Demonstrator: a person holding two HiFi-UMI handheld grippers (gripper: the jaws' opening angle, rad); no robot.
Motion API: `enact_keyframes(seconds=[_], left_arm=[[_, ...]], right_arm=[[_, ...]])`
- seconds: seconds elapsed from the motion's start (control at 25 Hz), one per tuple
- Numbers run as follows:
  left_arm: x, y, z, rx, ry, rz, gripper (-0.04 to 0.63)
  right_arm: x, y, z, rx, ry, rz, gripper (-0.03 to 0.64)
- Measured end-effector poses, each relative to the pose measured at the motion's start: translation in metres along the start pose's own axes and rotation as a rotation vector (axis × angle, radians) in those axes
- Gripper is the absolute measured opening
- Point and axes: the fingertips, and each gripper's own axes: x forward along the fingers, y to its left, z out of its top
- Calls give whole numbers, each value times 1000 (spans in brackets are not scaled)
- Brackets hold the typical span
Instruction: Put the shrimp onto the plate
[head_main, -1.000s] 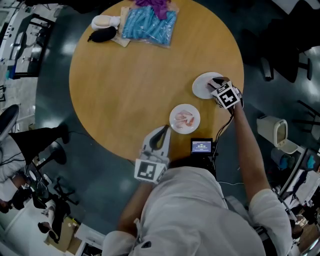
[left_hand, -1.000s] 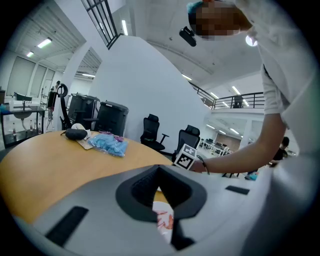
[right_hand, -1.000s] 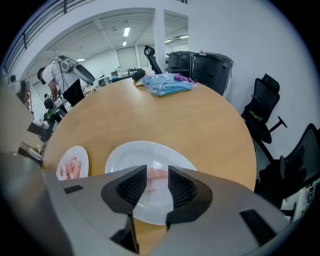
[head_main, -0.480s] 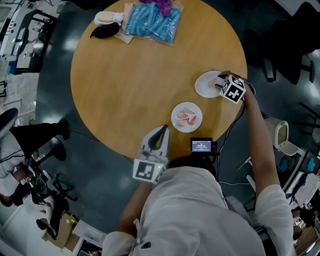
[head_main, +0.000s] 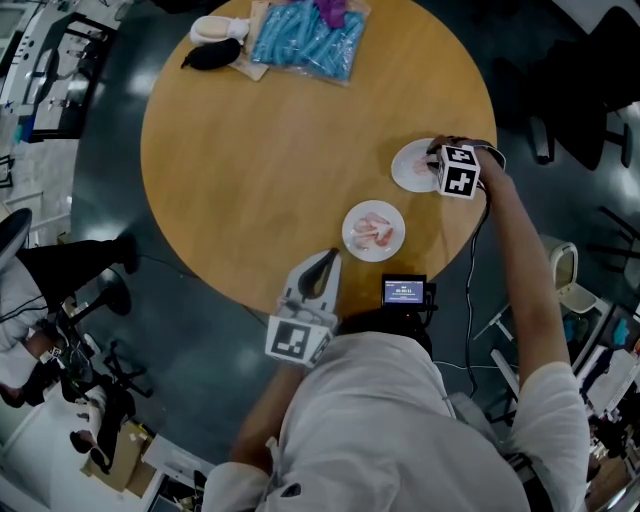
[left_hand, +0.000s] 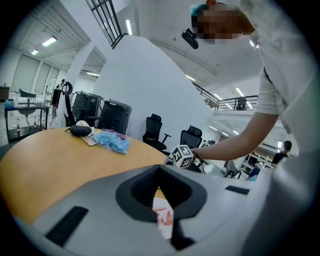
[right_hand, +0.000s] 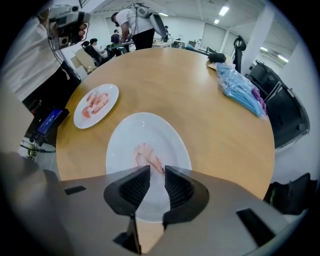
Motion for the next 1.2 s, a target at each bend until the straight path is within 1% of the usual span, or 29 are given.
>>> enact_keyframes(seconds=[0.24, 0.32, 0.4, 0.48, 0.56, 0.76, 0.92, 1.0, 1.08, 1.2], left_arm=[[-4, 2, -3, -16, 3, 7, 8], [-5, 2, -3, -9, 1, 4, 8], [-5, 1, -3, 1, -3, -1, 8], [-6, -1, -3, 3, -6, -7, 8], [-8, -2, -2, 4, -9, -13, 8], [-14, -1, -1, 14, -25, -29, 8], [-22, -4, -1, 17, -39, -50, 8], [-24, -5, 1, 21, -53, -63, 8], [-28, -7, 2, 25, -65, -76, 8], [-32, -8, 3, 35, -71, -95, 8]], right_arm=[[2, 5, 7, -137, 61, 48, 97], [3, 8, 9, -179, 73, 55, 87], [4, 11, 13, -196, 73, 51, 58], [4, 16, 17, -167, 49, 52, 49], [3, 23, 20, -108, 9, 57, 46], [-11, 28, 23, 26, -64, 3, 44], [-41, 40, 41, 143, -184, -37, 44], [-56, 57, 59, 177, -242, -55, 44], [-63, 82, 79, 191, -277, -62, 44], [-54, 131, 106, 220, -287, -31, 44]])
